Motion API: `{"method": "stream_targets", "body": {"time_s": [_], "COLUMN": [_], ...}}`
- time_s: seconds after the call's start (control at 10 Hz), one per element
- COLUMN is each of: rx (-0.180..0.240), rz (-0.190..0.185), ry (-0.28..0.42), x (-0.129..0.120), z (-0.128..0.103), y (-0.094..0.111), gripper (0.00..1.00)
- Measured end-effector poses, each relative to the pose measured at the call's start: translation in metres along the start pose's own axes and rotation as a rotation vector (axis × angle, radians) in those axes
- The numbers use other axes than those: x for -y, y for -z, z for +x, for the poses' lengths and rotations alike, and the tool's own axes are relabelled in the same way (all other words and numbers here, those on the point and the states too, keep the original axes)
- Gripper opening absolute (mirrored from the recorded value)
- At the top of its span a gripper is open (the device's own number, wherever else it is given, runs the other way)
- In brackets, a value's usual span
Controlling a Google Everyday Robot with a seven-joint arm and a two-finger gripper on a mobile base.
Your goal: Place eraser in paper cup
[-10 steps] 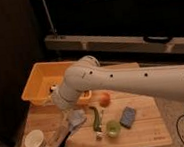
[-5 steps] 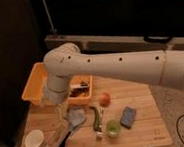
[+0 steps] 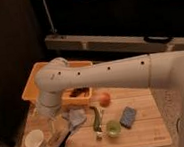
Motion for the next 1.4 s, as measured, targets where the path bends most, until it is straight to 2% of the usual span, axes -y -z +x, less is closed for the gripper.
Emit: {"method": "stream_targets", "body": {"time_s": [0.1, 0.4, 0.8, 1.1, 1.4], "rx": [0.004, 0.034, 0.050, 0.049, 0.033], "rz": [-0.018, -0.034, -0.033, -0.059, -0.072], "ry": [-0.003, -0.005, 0.006, 0.023, 0.023], "x": [-0.003, -0.016, -0.041, -0.050, -0.052], "z": [0.002, 0.007, 0.001, 0.002, 0.011], "y": [-0.018, -0.041, -0.042, -0.051, -0.060], "gripper": [0.65, 0.65, 0.65, 0.65, 0.65]}}
